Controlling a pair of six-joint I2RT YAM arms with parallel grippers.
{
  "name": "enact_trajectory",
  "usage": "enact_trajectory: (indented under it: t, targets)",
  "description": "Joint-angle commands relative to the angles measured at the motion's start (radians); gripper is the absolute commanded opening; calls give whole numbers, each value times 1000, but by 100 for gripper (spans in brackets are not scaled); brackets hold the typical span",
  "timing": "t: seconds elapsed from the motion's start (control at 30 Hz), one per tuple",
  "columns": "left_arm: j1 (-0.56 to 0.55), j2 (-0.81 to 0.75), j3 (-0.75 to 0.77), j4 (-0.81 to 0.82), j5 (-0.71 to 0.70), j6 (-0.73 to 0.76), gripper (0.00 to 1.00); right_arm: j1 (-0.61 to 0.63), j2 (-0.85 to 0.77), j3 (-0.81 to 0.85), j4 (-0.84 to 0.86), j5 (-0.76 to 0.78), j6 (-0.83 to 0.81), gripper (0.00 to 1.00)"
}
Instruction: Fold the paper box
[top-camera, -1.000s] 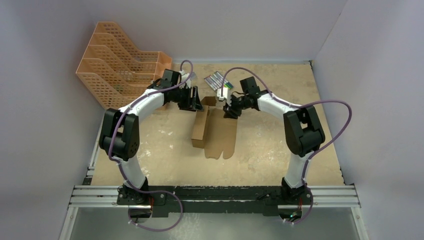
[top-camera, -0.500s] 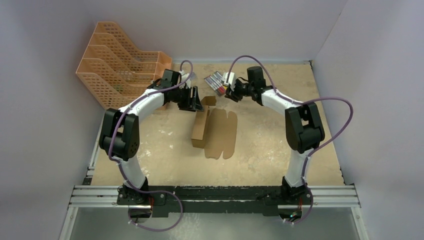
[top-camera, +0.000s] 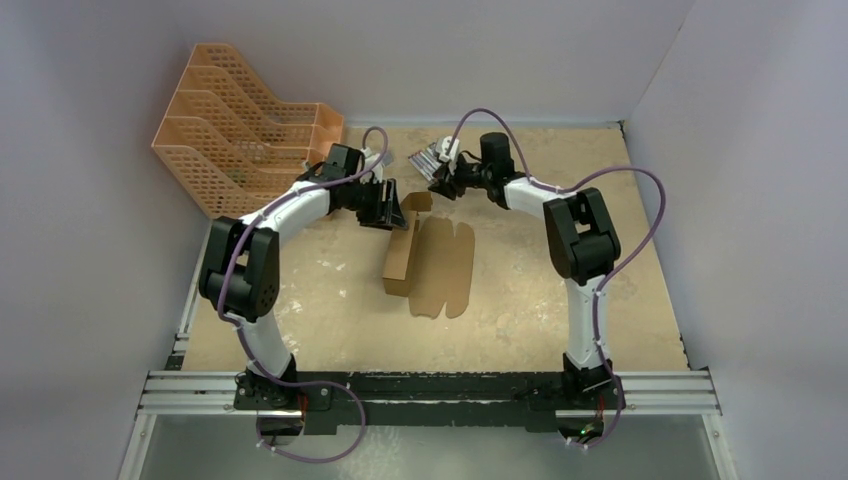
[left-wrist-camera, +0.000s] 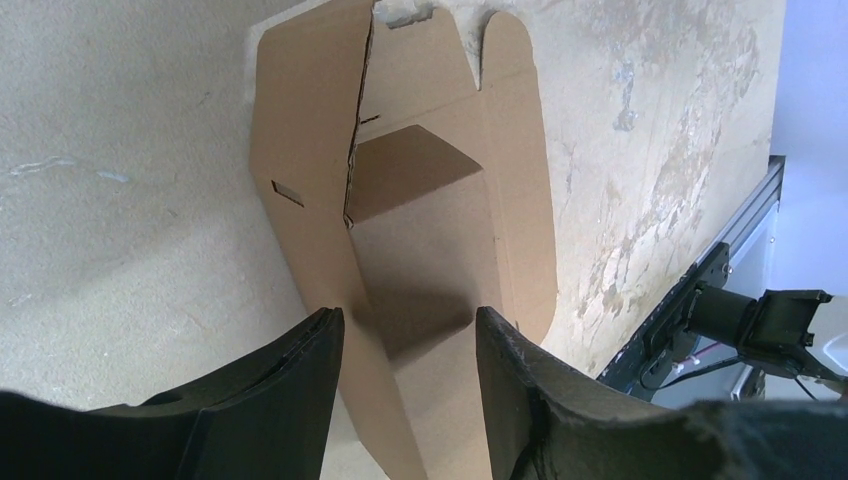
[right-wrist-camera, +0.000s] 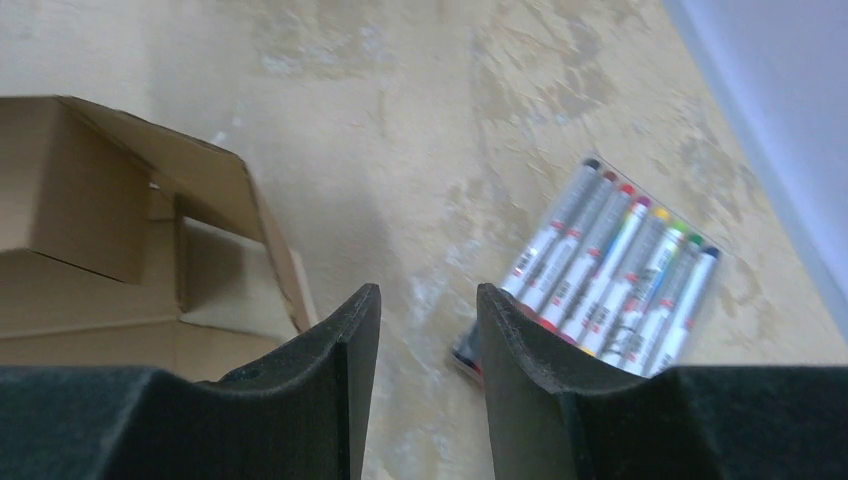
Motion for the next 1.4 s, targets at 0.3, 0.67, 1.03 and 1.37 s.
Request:
enact_trajectory:
  t: [0.3,0.67,1.03,1.37]
  targets:
    - [-12,-42,-6,21,12,1,49,43,-77,-70,-153,-237,-68,42]
    - [-30,-33,13,27,66,11,49,83,-159,-183,-97,-203,-62,43]
    - [-65,-9,47,5,105,49,48,122,-115,-156,-31,-169,-45,43]
    - [-41,-124,-18,74,-225,-88,54,144,-144,-222,27,-169,0,42]
